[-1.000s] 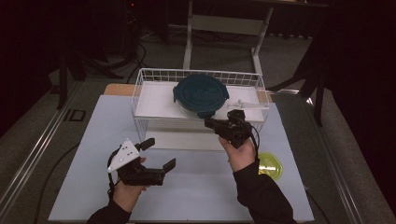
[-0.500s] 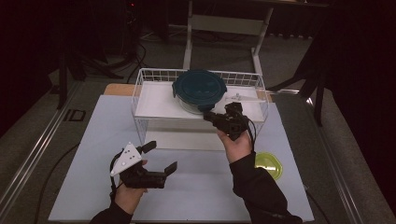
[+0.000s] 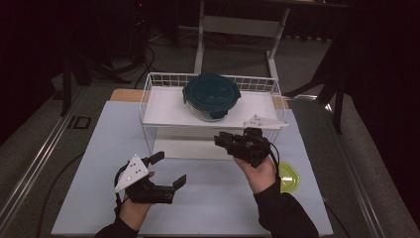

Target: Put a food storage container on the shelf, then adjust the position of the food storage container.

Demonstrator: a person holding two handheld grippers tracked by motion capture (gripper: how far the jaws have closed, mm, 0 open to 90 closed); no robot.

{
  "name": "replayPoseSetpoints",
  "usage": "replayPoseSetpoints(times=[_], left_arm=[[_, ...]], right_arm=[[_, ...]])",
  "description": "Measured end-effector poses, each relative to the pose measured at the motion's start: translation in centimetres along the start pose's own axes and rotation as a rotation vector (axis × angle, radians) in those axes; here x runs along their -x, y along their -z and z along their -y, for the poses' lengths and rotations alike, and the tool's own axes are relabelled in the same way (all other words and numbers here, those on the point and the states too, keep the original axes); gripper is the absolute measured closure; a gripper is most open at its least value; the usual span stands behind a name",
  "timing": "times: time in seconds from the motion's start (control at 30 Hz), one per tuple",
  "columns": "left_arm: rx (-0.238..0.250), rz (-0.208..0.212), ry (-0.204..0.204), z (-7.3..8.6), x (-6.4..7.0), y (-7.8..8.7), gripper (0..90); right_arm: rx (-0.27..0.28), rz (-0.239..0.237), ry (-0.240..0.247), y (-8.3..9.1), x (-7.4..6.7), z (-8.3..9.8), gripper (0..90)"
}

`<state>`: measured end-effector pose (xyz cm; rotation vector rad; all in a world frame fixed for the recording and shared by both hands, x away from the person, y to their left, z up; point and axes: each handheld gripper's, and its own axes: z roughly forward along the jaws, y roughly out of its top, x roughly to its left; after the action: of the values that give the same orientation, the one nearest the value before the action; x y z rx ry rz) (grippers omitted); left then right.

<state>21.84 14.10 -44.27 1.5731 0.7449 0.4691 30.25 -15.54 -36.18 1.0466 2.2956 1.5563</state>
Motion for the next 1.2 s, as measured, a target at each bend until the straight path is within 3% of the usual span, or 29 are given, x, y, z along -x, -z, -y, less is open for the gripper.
replayPoseSetpoints(times=[0.1, 0.27, 0.4, 0.53, 0.63, 0.8, 0.87, 1.0, 1.2], left_arm=[[0.019, 0.002, -0.028, 0.3, 0.2, 0.2, 1.5], [0.011, 0.009, -0.029, 0.9, 0.3, 0.1, 1.5], [0.0, 0.007, -0.015, 1.3, 0.1, 0.2, 1.5], [0.004, 0.006, -0.01, 1.5, 0.0, 0.4, 1.5], [0.011, 0.012, -0.014, 1.9, 0.0, 0.6, 1.5], [-0.009, 0.016, -0.032, 2.5, 0.1, 0.6, 1.5], [-0.007, 0.028, -0.029, 2.7, 0.1, 0.6, 1.5], [-0.013, 0.039, -0.043, 2.8, 0.2, 0.8, 1.5], [-0.033, 0.044, -0.067, 3.4, 0.3, 0.9, 1.5]], right_arm=[[0.025, 0.0, 0.042, 0.8, -0.6, 0.9, 41.2], [0.05, -0.039, 0.049, 1.5, -0.6, 2.7, 18.2], [0.049, -0.054, 0.058, 1.9, -0.4, 4.1, 18.0], [0.043, -0.034, 0.092, 2.4, 0.0, 5.2, 18.0], [0.046, -0.061, 0.095, 3.3, 0.9, 6.7, 16.7], [0.037, -0.03, 0.13, 4.6, 1.3, 8.1, 13.8], [0.037, -0.041, 0.105, 5.3, 1.8, 8.6, 13.8], [0.032, -0.002, 0.067, 6.4, 3.0, 9.7, 23.1], [-0.016, 0.147, 0.096, 8.6, 5.2, 11.6, 58.4]])
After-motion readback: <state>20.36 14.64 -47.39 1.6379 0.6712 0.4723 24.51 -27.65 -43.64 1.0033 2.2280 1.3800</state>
